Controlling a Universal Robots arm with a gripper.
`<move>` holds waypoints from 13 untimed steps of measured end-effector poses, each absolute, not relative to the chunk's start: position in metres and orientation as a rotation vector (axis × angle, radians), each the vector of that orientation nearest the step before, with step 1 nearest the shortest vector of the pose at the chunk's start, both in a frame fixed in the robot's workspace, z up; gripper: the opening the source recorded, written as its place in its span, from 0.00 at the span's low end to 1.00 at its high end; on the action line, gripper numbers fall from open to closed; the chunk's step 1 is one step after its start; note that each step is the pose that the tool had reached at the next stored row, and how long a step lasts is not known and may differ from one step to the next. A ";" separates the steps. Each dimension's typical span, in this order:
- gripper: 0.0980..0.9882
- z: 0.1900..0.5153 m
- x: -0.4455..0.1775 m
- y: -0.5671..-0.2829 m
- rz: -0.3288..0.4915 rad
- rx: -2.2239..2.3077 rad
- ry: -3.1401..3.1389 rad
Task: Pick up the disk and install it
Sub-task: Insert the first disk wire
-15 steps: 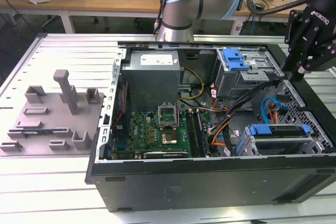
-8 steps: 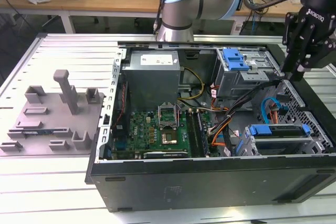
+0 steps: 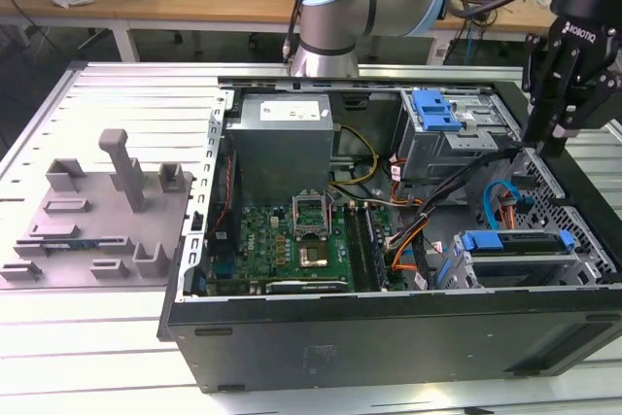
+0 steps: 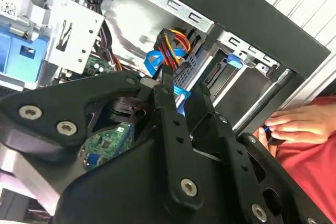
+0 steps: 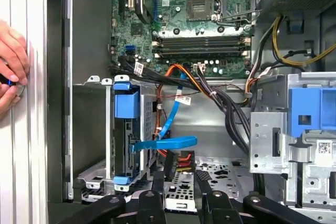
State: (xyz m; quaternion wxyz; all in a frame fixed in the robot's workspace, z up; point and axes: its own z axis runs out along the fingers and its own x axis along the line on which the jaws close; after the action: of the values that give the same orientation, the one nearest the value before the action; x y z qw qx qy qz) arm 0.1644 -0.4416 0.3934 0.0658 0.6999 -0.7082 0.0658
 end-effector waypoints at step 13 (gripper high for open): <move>0.30 0.385 0.155 -0.442 0.277 2.085 -2.168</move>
State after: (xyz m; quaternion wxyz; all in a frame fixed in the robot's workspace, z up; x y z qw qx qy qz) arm 0.1547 -0.4416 0.3847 0.0604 0.6890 -0.7165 0.0914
